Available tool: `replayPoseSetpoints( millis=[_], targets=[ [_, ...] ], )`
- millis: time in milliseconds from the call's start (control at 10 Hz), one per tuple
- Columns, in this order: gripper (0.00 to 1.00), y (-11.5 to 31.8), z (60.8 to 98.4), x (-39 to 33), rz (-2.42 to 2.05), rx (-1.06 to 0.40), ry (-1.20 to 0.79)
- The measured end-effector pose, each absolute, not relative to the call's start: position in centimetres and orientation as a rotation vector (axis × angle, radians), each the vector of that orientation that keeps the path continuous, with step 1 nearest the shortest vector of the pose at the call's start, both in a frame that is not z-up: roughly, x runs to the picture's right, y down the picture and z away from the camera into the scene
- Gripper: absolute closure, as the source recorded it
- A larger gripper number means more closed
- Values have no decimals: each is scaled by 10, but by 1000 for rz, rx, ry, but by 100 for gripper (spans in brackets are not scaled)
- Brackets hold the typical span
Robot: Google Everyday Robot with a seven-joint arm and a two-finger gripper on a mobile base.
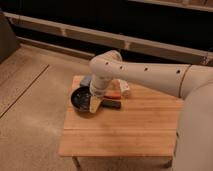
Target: Place the eraser in the ceramic cup
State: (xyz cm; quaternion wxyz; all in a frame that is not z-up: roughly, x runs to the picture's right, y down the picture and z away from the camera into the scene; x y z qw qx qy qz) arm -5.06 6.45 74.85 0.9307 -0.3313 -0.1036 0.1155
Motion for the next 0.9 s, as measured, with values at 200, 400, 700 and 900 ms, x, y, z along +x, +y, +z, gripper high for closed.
replayPoseSetpoints(
  millis=[200,400,700,900],
  targets=[
    [35,68,772,-43,327,-676,-221],
    [35,70,792,-35,376,-654,-224],
    [35,81,814,-16,413,-587,-226],
    [35,88,814,-8,409,-577,-209]
  ],
)
